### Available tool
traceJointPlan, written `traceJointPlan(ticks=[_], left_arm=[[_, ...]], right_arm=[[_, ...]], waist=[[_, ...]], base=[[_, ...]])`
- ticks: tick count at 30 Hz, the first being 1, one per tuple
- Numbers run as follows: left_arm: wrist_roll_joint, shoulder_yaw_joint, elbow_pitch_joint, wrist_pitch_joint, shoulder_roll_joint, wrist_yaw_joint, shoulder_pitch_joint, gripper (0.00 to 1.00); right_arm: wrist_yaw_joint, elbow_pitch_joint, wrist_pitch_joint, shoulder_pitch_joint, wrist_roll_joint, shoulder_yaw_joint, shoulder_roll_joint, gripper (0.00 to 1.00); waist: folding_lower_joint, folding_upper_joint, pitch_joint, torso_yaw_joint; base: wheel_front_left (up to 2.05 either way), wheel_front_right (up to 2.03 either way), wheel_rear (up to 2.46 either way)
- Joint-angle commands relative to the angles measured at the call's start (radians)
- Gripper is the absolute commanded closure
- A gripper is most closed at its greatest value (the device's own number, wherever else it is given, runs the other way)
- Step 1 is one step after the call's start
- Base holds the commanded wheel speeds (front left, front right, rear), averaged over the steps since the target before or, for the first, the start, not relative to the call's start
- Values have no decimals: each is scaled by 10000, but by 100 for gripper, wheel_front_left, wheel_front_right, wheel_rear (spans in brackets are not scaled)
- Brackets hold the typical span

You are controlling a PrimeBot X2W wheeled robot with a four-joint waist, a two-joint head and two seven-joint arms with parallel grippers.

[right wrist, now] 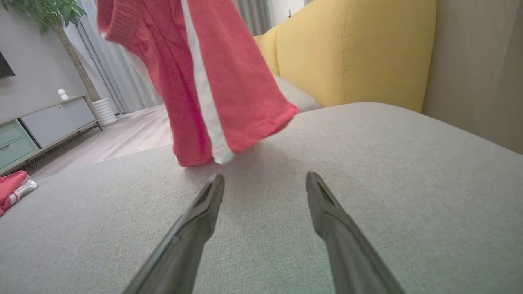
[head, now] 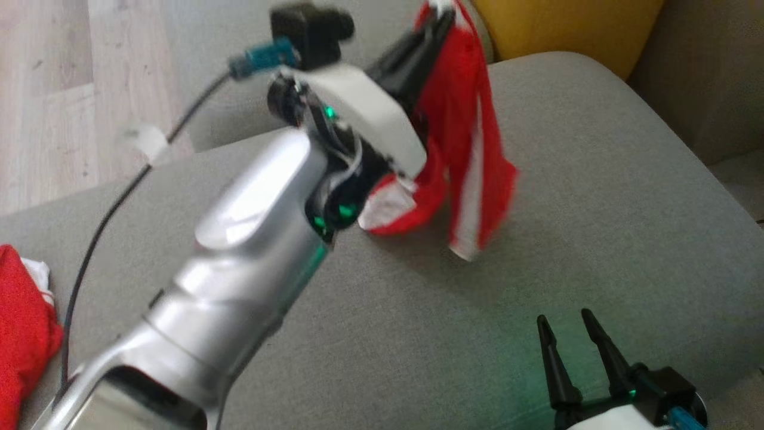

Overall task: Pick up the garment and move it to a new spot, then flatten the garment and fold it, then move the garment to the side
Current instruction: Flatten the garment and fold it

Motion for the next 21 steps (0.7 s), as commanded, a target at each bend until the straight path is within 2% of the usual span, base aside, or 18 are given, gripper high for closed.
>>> traceJointPlan(ticks=[1, 6, 12, 16, 21], left_arm=[[-188, 504, -78, -138, 153, 129, -509, 100], [-351, 456, 665, -111, 245, 374, -94, 100], [-225, 168, 1446, -317, 786, 377, 1169, 100], [35, 165, 1989, -979, 1191, 327, 1603, 100], [334, 200, 2418, -1541, 1443, 233, 1338, 100]], right_arm=[[-7, -297, -40, -276, 59, 173, -81, 0], [-7, -362, -40, -202, 122, 32, -81, 0], [-7, -106, -40, -287, 270, 241, -81, 0], [-7, 417, -40, -604, 455, 552, -81, 0], [-7, 1458, -40, -1530, 1033, 908, -81, 0]], waist=[[1, 0, -67, 60], [1, 0, -74, 499], [1, 0, 186, 1155], [1, 0, 493, 1694], [1, 0, 971, 2197]], base=[[0, 0, 0], [0, 0, 0], [0, 0, 0], [0, 0, 0], [0, 0, 0]])
